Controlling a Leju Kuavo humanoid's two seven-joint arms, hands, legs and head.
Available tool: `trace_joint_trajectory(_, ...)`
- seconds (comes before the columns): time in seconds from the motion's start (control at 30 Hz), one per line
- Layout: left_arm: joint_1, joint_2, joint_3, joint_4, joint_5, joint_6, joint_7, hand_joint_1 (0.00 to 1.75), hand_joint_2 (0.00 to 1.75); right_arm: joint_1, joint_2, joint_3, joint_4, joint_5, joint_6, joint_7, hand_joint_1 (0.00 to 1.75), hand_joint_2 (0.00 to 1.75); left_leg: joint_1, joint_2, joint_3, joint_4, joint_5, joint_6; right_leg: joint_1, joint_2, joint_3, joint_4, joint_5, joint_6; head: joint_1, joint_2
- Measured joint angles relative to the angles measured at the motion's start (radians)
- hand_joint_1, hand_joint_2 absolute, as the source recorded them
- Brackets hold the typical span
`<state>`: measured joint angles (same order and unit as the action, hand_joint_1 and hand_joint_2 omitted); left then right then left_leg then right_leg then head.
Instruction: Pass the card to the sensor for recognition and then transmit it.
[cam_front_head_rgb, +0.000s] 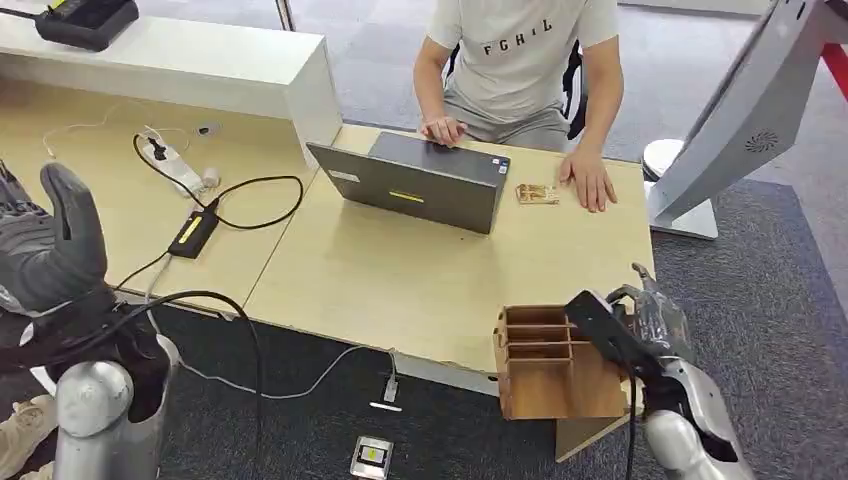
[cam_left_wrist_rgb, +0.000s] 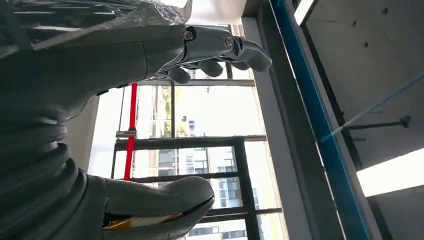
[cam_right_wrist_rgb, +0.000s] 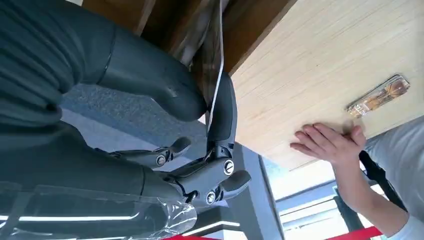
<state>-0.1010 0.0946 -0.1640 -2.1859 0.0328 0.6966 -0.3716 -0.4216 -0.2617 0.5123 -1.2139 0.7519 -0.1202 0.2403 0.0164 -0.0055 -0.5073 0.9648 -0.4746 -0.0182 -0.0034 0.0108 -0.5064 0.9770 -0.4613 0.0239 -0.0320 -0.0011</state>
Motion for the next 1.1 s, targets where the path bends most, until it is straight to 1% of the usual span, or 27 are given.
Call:
trace_joint_trajectory(0.13,0.000,0.000,-0.003,0.001,0.000,0.000,-0.004,0.00,1.75,0.000,0.000,-0.003,-0.003,0.002,-0.008,0.002,1.75,1.75,0.000,0.000,0.000,0.000,0.000,0.000,0.000,0.000,0.000,0.000,0.000,0.000,0.000,0.000)
trace_joint_trajectory(0.27,0.000,0.000,-0.005,0.001,0.000,0.000,-0.007,0.00,1.75,-0.009,0.000,-0.014,-0.019,0.005,-0.038,0.010,1.75,1.75,0.000,0.000,0.000,0.000,0.000,0.000,0.000,0.000,0.000,0.000,0.000,0.000,0.000,0.000)
trace_joint_trajectory(0.47,0.002,0.000,-0.006,0.002,0.006,0.000,-0.028,0.00,1.75,-0.048,-0.006,-0.038,-0.054,-0.013,-0.063,0.018,1.75,1.75,0.000,0.000,0.000,0.000,0.000,0.000,0.000,0.000,0.000,0.000,0.000,0.000,0.000,0.000)
trace_joint_trajectory(0.67,0.017,-0.001,-0.006,0.002,0.013,0.000,-0.032,0.00,1.75,-0.082,-0.010,-0.048,-0.074,-0.046,-0.082,0.021,1.75,1.75,0.000,0.000,0.000,0.000,0.000,0.000,0.000,0.000,0.000,0.000,0.000,0.000,0.000,0.000)
trace_joint_trajectory(0.77,0.025,-0.002,-0.003,0.002,0.014,0.000,-0.033,0.00,1.75,-0.100,-0.010,-0.049,-0.075,-0.052,-0.105,0.021,1.75,1.75,0.000,0.000,0.000,0.000,0.000,0.000,0.000,0.000,0.000,0.000,0.000,0.000,0.000,0.000)
trace_joint_trajectory(1.1,0.031,-0.007,0.001,0.002,0.033,0.000,-0.050,0.00,1.75,-0.177,-0.007,-0.049,-0.053,-0.058,-0.150,0.028,1.75,1.75,0.000,0.000,-0.001,0.000,0.000,0.000,0.000,0.000,0.000,0.000,0.000,0.000,0.000,0.000)
